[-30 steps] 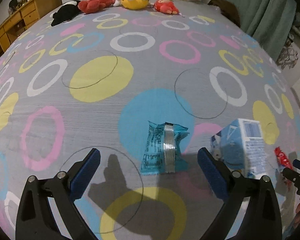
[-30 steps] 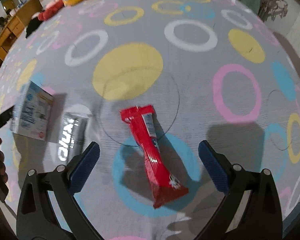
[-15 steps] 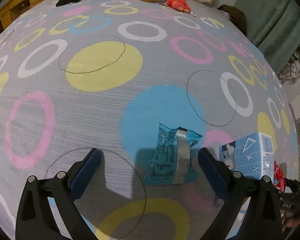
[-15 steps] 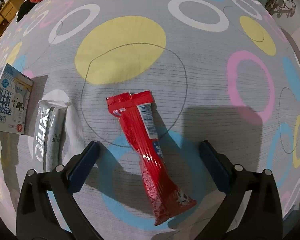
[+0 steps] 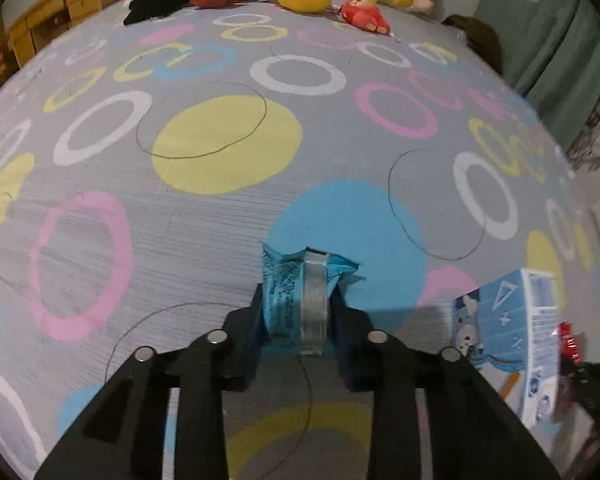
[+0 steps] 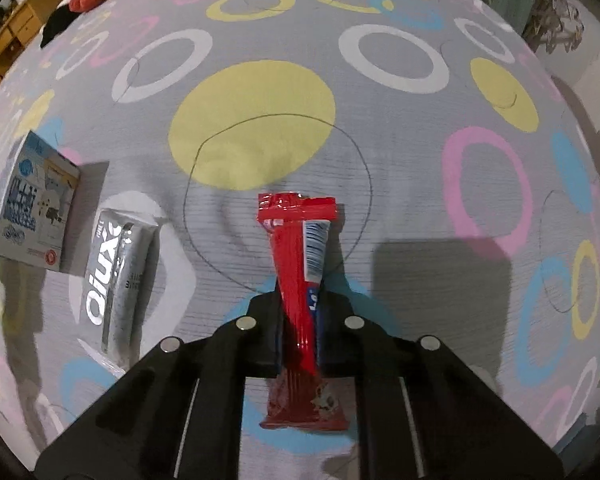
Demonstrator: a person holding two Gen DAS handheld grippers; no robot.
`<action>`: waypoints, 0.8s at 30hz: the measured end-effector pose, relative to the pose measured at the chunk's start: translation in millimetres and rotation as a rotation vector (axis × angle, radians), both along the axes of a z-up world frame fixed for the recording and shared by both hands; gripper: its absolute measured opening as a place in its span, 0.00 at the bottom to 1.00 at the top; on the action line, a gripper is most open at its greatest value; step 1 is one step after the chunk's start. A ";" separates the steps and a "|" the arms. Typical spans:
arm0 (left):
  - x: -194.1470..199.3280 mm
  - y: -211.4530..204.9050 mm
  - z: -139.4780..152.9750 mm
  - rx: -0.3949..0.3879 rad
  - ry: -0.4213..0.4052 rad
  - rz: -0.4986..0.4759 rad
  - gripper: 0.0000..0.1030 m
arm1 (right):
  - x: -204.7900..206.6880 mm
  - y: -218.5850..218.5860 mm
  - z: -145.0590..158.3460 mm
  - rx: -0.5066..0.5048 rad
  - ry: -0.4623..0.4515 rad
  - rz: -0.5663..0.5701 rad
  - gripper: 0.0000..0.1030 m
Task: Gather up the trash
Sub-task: 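Grasp the blue snack wrapper with the left tool while the right tool grasps the red candy wrapper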
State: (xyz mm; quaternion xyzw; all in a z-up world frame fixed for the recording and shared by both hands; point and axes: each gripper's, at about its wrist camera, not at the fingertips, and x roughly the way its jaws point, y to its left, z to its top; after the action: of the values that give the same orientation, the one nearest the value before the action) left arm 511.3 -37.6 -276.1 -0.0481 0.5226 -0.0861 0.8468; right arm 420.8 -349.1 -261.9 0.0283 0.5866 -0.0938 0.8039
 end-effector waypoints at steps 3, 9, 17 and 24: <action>-1.8 6.0 2.8 0.015 -0.010 0.013 0.25 | -1.7 5.4 2.7 -0.010 -0.003 -0.011 0.10; -8.7 17.6 7.1 0.012 -0.017 0.021 0.25 | -6.5 8.7 7.0 -0.019 -0.002 -0.014 0.10; -20.7 13.9 20.4 0.027 -0.048 -0.017 0.25 | -13.9 20.3 21.2 -0.013 -0.034 -0.011 0.10; -45.2 6.8 35.3 0.059 -0.088 -0.052 0.25 | -38.3 23.5 44.2 -0.011 -0.072 0.000 0.10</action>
State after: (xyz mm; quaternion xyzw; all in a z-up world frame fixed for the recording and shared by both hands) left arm 466.1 -30.8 -240.8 -0.0055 0.4883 -0.0946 0.8675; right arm 382.5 -325.5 -217.7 0.0272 0.5569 -0.0962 0.8246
